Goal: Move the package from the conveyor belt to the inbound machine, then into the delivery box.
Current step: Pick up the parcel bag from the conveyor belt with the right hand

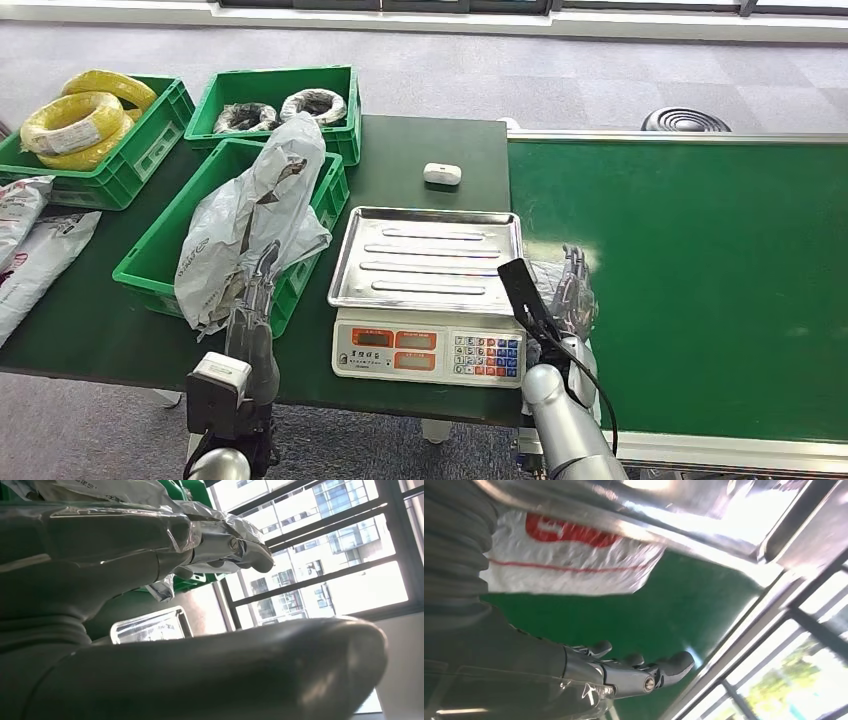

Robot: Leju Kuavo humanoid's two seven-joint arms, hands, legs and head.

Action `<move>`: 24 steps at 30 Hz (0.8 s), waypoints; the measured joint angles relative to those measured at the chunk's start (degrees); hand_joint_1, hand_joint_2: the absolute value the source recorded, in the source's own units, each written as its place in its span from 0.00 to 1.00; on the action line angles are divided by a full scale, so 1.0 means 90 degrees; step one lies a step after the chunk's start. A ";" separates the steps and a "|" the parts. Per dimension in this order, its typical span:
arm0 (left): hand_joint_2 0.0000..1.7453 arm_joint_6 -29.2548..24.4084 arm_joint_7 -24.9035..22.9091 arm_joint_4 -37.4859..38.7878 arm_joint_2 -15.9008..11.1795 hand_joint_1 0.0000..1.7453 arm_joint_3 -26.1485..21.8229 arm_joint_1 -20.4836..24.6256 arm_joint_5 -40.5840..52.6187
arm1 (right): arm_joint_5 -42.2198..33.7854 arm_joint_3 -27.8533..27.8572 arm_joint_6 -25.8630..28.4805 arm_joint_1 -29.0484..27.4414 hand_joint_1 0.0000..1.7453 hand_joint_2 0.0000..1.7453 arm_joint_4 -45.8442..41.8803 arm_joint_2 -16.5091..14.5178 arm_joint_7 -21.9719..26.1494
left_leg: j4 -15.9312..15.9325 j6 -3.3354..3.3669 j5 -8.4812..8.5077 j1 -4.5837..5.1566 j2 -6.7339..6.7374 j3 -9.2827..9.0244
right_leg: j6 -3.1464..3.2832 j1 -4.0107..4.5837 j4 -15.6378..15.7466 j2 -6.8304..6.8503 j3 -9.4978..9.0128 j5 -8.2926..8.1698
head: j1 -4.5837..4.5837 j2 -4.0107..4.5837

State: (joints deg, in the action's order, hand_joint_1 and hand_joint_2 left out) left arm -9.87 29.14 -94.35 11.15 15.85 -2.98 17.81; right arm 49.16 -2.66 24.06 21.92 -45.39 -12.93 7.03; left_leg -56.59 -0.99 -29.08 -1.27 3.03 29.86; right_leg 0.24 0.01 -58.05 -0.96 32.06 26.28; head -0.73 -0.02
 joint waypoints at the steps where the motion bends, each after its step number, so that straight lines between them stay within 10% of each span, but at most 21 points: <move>1: 0.00 -0.0004 0.0012 -0.0004 -0.0001 0.00 0.0000 -0.0003 -0.0009 | -0.0162 -0.0097 -0.0252 -0.0178 0.00 1.00 -0.0344 0.0002 0.0162 | 0.0000 -0.0002 0.0013 -0.0001 -0.0007 0.0010 | 0.0000 0.0001 -0.0001 0.0000 0.0010 -0.0009 | -0.0003 0.0000; 8: 0.00 0.0005 0.0062 -0.0005 -0.0021 0.00 -0.0006 -0.0042 -0.0035 | -0.0624 -0.0625 -0.0578 -0.1044 0.00 1.00 -0.1751 0.0063 0.0368 | -0.0001 -0.0019 0.0063 -0.0001 -0.0094 0.0122 | -0.0007 0.0004 -0.0008 0.0069 0.0114 -0.0007 | -0.0004 0.0000; 15: 0.00 0.0123 0.0200 0.0142 -0.0029 0.00 -0.0002 0.0010 -0.0146 | -0.2479 -0.1108 0.1728 -0.1776 0.00 1.00 -0.4741 0.0165 0.3717 | -0.0003 -0.0011 0.0081 0.0011 -0.0164 0.0183 | -0.0015 -0.0003 -0.0007 0.0143 0.0187 0.0001 | -0.0004 0.0000; 24: 0.00 0.0194 0.0216 0.0235 -0.0032 0.00 -0.0043 0.0015 -0.0201 | -0.1627 -0.1450 0.1729 -0.1908 0.00 1.00 -0.6638 0.0066 0.3695 | -0.0002 -0.0008 0.0082 0.0013 -0.0176 0.0183 | -0.0019 -0.0006 -0.0004 0.0145 0.0179 0.0003 | -0.0004 0.0000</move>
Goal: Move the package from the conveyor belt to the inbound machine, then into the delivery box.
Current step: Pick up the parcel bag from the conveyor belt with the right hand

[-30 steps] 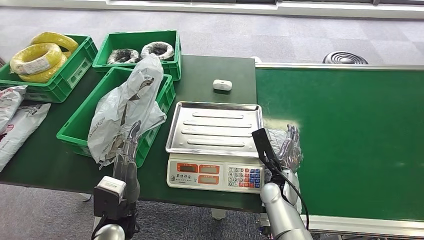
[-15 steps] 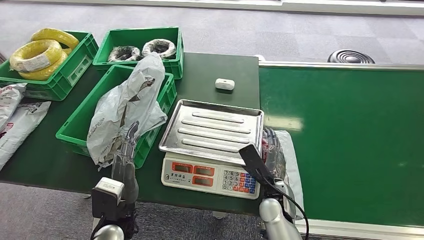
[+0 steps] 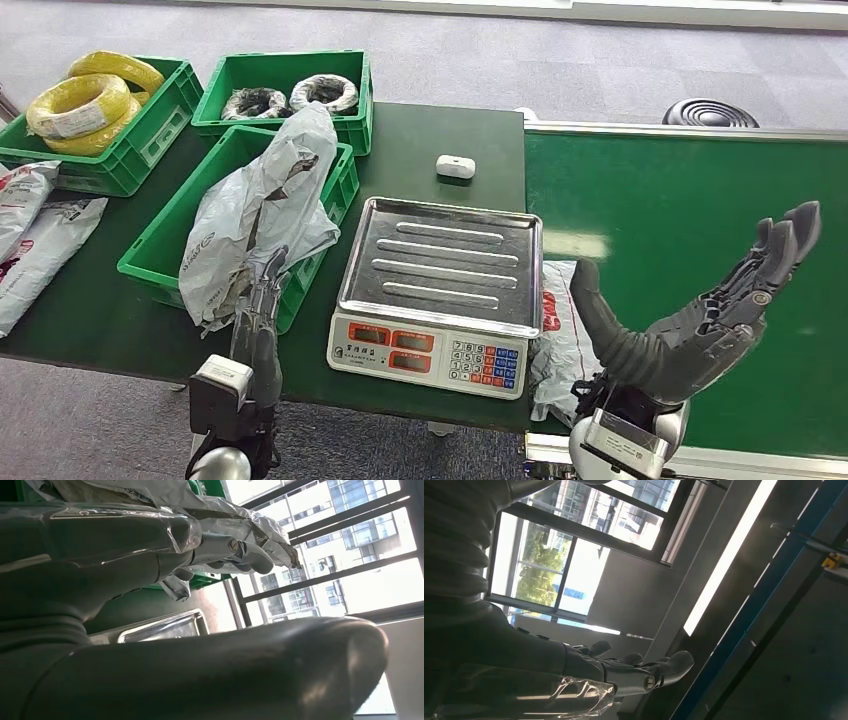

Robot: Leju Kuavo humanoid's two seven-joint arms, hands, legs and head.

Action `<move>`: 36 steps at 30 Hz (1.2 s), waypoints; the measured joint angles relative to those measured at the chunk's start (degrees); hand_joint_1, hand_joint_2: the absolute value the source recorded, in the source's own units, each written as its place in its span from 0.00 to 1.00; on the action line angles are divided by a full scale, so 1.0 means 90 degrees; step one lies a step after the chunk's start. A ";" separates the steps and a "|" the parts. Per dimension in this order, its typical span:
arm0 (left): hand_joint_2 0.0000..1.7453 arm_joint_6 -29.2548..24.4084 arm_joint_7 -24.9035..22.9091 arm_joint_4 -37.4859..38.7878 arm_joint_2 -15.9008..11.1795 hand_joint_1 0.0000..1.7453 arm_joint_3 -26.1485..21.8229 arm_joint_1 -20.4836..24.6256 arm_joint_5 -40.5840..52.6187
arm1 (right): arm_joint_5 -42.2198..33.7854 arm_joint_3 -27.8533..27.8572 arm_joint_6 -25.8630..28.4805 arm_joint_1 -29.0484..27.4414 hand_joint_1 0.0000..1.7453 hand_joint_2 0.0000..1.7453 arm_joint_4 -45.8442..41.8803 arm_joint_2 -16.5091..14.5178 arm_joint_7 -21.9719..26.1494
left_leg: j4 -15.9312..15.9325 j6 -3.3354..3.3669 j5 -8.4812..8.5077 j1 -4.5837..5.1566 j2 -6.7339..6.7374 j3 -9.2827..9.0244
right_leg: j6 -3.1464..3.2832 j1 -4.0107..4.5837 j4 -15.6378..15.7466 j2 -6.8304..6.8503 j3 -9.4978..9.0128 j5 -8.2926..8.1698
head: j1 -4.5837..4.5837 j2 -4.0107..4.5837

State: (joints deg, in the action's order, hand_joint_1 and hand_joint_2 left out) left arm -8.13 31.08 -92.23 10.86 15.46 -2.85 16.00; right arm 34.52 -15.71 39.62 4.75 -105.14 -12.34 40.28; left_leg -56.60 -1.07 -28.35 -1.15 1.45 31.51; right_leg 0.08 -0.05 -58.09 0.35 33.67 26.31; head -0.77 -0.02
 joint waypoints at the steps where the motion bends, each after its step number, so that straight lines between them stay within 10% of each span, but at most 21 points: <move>1: 0.00 0.0000 0.0000 0.0004 0.0000 0.00 -0.0007 -0.0002 0.0000 | 0.0002 0.0001 -0.0001 0.0000 0.00 1.00 -0.0055 -0.0012 0.0000 | 0.0000 0.0000 0.0001 0.0000 0.0000 -0.0001 | 0.0000 0.0000 0.0000 0.0000 -0.0001 -0.0001 | 0.0000 0.0000; 23: 0.00 -0.0202 0.0030 0.0044 -0.0036 0.00 -0.0161 -0.0181 -0.0085 | 0.0002 0.0043 -0.0004 0.0112 0.00 1.00 -0.0181 -0.0167 0.0000 | 0.0000 0.0000 0.0003 0.0000 -0.0005 0.0001 | 0.0000 0.0000 -0.0001 0.0005 -0.0001 -0.0001 | 0.0000 0.0000; 27: 0.00 -0.0242 0.0038 0.0030 -0.0034 0.00 -0.0182 -0.0228 -0.0085 | 0.0089 0.0175 -0.0004 0.0151 0.00 0.00 -0.0052 -0.0252 -0.0010 | 0.0000 0.0000 0.0003 0.0000 -0.0006 0.0001 | 0.0000 0.0000 -0.0001 0.0006 0.0000 -0.0001 | 0.0000 0.0000; 30: 0.00 -0.0257 0.0039 0.0024 -0.0031 0.00 -0.0201 -0.0237 -0.0085 | 0.0441 0.0303 -0.0004 0.0151 0.00 0.00 0.0005 -0.0343 -0.0015 | 0.0000 0.0000 0.0003 0.0000 -0.0006 0.0001 | 0.0000 0.0000 -0.0001 0.0007 0.0000 -0.0001 | 0.0000 0.0000; 34: 0.00 -0.0311 0.0039 0.0001 -0.0028 0.00 -0.0232 -0.0269 -0.0084 | 0.1508 0.0726 -0.0004 0.0135 0.00 1.00 0.0052 -0.0588 -0.0225 | 0.0000 0.0000 0.0003 0.0000 -0.0006 0.0001 | 0.0000 0.0000 -0.0001 0.0007 0.0000 -0.0001 | 0.0000 0.0000; 36: 0.00 -0.0337 0.0037 -0.0041 -0.0027 0.00 -0.0245 -0.0319 -0.0073 | 0.2585 0.0959 -0.0004 0.0135 0.00 1.00 0.0099 -0.0667 -0.0949 | 0.0001 0.0000 0.0003 0.0000 -0.0005 0.0001 | 0.0000 0.0000 -0.0001 0.0006 0.0000 -0.0001 | 0.0000 0.0000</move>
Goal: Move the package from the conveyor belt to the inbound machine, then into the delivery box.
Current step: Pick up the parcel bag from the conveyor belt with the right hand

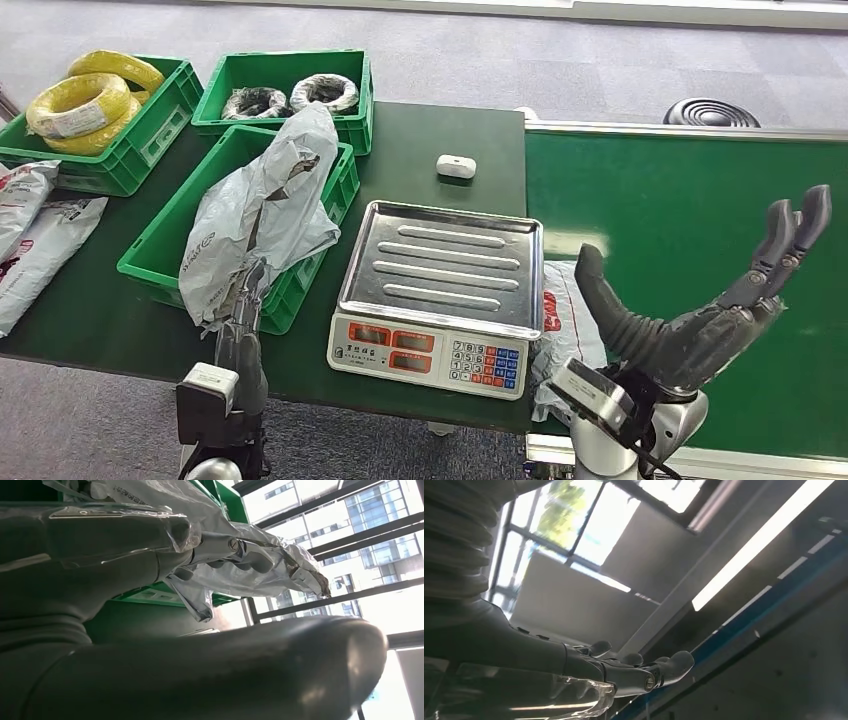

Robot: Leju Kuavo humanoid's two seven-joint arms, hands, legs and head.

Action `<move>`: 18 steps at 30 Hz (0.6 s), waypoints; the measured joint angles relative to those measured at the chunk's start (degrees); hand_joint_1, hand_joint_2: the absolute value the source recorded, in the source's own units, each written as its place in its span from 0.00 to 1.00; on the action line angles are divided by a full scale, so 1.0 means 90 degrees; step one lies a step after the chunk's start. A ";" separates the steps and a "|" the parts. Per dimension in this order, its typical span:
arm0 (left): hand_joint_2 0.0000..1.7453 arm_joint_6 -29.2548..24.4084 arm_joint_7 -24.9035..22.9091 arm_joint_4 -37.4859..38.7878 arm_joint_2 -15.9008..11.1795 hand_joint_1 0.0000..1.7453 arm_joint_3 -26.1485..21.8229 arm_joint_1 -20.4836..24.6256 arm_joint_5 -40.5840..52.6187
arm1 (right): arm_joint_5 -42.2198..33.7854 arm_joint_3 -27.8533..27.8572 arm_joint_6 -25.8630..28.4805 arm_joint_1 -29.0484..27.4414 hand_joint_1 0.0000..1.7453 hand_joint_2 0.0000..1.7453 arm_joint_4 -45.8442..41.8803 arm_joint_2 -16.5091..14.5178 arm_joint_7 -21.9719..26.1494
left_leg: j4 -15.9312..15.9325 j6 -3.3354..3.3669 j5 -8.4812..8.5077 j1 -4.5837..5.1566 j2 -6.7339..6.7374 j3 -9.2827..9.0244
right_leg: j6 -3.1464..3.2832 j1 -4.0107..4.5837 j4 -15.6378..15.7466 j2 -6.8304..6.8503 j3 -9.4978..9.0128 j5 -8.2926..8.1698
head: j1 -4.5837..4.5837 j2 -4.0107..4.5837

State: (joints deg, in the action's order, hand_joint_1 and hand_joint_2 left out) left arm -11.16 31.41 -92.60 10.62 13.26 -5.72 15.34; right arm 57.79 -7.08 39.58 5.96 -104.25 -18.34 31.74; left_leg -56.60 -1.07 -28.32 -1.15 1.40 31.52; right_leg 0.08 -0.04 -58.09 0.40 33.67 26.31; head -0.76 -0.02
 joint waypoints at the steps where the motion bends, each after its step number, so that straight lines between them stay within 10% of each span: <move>1: 0.00 -0.0009 -0.0005 -0.0039 0.0000 0.00 -0.0007 -0.0038 0.0013 | 0.0827 0.0130 -0.0006 0.0003 0.00 1.00 0.0056 -0.0015 -0.0651 | 0.0000 0.0000 0.0000 0.0000 0.0000 -0.0001 | 0.0000 0.0000 0.0000 0.0000 0.0000 0.0000 | -0.0001 0.0000; 4: 0.00 0.0000 -0.0054 -0.0195 0.0005 0.00 -0.0042 -0.0178 0.0074 | 0.3024 0.0547 -0.0281 0.0025 0.00 1.00 0.0396 0.0272 -0.3383 | 0.0000 0.0001 0.0000 0.0001 -0.0015 0.0001 | -0.0002 -0.0001 0.0003 0.0020 -0.0007 0.0002 | -0.0002 0.0000; 8: 0.00 0.0105 -0.0118 -0.0343 0.0012 0.00 -0.0126 -0.0300 0.0123 | 0.3259 0.0544 -0.0966 0.0163 0.00 1.00 0.1054 0.1246 -0.6337 | -0.0001 0.0009 0.0000 0.0014 -0.0026 0.0009 | -0.0007 -0.0017 0.0005 0.0040 -0.0014 -0.0001 | 0.0001 0.0000; 18: 0.00 0.0243 -0.0158 -0.0358 0.0031 0.00 -0.0211 -0.0215 0.0160 | 0.3259 0.0801 -0.1450 0.0892 0.00 1.00 0.3080 0.1709 -0.6448 | -0.0002 0.0013 0.0008 0.0013 -0.0032 0.0002 | -0.0008 -0.0014 0.0004 0.0039 -0.0009 -0.0002 | -0.0001 0.0000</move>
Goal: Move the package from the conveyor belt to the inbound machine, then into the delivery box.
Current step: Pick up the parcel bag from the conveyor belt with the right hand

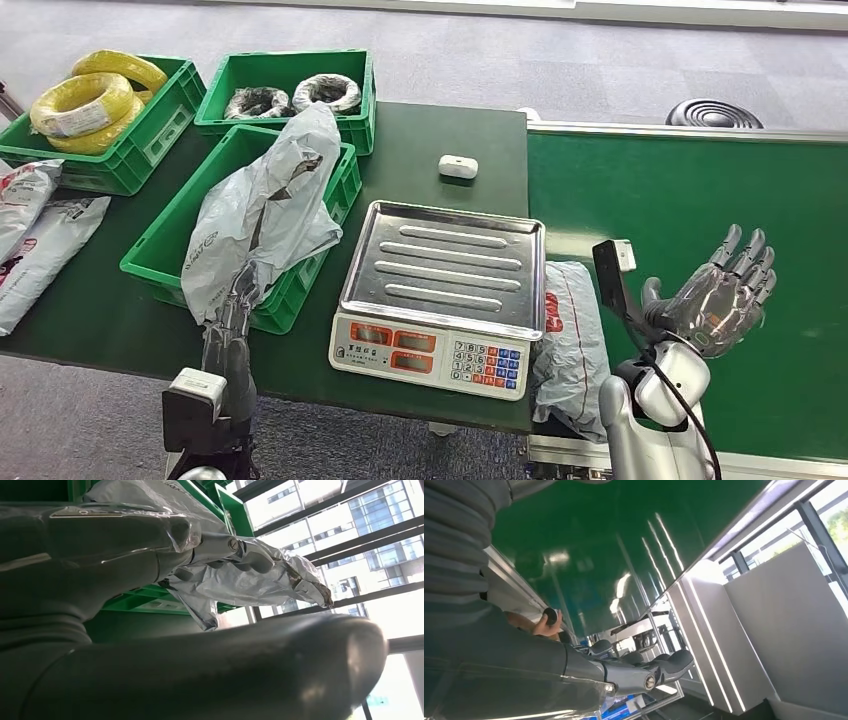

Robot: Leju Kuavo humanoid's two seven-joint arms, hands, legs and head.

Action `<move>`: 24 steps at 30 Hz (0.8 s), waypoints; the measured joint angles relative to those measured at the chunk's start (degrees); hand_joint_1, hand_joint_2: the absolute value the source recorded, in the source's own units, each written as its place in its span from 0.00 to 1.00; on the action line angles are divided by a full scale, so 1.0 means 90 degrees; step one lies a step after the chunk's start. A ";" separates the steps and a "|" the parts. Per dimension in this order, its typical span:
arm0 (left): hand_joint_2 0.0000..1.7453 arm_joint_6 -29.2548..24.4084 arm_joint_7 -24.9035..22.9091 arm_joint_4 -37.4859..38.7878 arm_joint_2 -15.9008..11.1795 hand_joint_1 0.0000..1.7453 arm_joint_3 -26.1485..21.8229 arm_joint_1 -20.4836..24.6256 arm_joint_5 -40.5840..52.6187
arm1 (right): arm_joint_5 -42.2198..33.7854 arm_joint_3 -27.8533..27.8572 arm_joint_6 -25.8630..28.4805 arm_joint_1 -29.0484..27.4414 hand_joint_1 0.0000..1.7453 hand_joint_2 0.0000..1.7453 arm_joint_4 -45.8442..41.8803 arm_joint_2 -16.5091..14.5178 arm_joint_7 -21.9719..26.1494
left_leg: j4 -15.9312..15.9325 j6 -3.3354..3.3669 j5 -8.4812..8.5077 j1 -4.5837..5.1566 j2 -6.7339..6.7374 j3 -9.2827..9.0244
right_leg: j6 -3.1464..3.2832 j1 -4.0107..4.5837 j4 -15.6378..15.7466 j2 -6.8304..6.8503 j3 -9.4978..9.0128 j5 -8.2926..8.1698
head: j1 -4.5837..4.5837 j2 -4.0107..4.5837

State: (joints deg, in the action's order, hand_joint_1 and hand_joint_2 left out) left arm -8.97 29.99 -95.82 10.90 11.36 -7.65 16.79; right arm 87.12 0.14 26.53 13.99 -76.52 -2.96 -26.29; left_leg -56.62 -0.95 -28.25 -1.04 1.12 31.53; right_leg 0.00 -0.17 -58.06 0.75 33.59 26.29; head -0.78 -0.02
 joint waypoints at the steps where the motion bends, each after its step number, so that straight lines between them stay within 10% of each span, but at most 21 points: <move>1: 0.00 0.0010 0.0000 0.0001 0.0001 0.00 -0.0004 0.0003 -0.0001 | 0.0000 0.0034 -0.0095 0.0037 0.00 1.00 0.0101 0.0004 0.0017 | 0.0000 0.0000 0.0000 0.0000 0.0001 0.0001 | 0.0000 0.0000 0.0000 0.0000 0.0001 0.0000 | 0.0000 0.0000; 24: 0.00 0.0215 -0.0135 0.0226 0.0001 0.00 -0.0060 0.0571 -0.0095 | -0.1326 0.1955 -0.1572 0.1280 0.00 1.00 0.2897 -0.0021 0.1164 | -0.0002 0.0001 0.0000 0.0003 -0.0001 0.0005 | -0.0002 -0.0003 0.0000 0.0002 0.0004 -0.0002 | 0.0001 0.0000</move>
State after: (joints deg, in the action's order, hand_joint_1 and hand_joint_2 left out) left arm -7.04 28.77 -93.79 10.91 10.82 -2.51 15.93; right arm 75.19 17.73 12.38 25.51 -50.45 -3.15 -15.81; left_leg -56.63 -0.94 -28.24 -1.01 1.11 31.58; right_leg -0.02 -0.20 -58.06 0.77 33.63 26.27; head -0.77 -0.02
